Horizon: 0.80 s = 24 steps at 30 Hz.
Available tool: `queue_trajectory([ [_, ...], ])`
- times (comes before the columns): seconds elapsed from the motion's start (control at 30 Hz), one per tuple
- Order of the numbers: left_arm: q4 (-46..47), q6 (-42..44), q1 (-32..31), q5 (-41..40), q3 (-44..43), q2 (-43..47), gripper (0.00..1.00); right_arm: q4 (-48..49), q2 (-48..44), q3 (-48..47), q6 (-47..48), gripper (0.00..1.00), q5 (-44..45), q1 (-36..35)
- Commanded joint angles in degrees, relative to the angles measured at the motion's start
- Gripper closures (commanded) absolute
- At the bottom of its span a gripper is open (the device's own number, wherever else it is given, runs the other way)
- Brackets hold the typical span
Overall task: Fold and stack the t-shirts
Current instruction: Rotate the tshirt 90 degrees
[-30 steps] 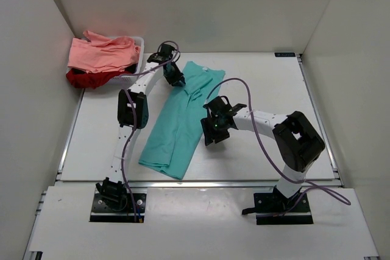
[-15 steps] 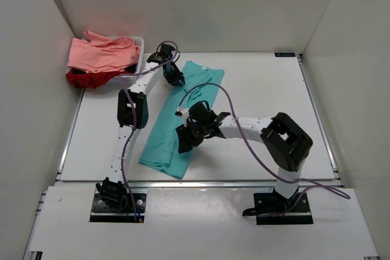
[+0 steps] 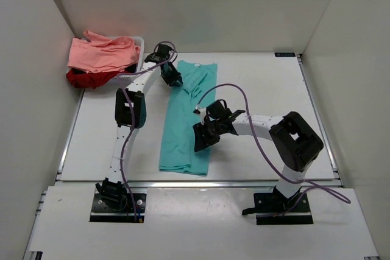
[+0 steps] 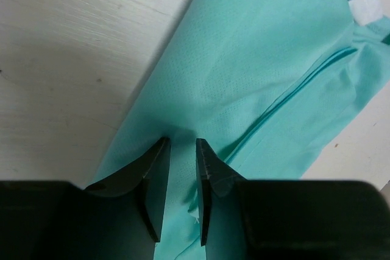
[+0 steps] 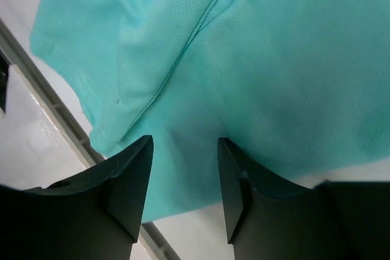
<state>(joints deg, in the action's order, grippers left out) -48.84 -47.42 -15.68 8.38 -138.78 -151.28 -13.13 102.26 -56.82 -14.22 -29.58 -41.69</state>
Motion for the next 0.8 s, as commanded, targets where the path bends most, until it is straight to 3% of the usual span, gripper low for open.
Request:
queue_trajectory([
  [0.0, -1.34, 0.40, 0.66, -1.09, 0.88, 3.98, 0.64, -9.63, 0.40, 4.96, 5.59, 0.54, 8.23, 1.18],
  [0.17, -0.30, 0.66, 0.48, 1.18, 0.27, 3.54, 0.61, -9.91, -1.27, 6.28, 6.66, 0.53, 6.65, 0.03],
  [0.3, -1.61, 0.40, 0.56, 4.96, -6.48, 2.40, 0.57, -11.48, -2.76, 2.17, 7.71, 0.53, 8.57, 0.29],
  [0.4, -3.36, 1.01, 0.83, 7.43, -10.71, 4.40, 0.48, -14.81, -6.26, -3.10, 8.51, 0.45, 9.71, 1.61],
  [0.5, -5.73, 4.33, 1.00, 8.84, -8.71, 11.24, 0.41, -19.91, -10.58, -8.65, 8.33, 0.38, 11.21, 3.28],
  [0.6, -9.51, 11.17, 0.66, 6.92, 3.19, 23.34, 0.41, -24.30, -15.67, -9.89, 5.97, 0.36, 13.58, 5.83],
  [0.77, -4.34, 18.41, -3.64, -0.12, 50.08, 50.88, 0.35, -28.44, -21.56, -2.62, -2.56, 0.37, 14.64, 8.21],
])
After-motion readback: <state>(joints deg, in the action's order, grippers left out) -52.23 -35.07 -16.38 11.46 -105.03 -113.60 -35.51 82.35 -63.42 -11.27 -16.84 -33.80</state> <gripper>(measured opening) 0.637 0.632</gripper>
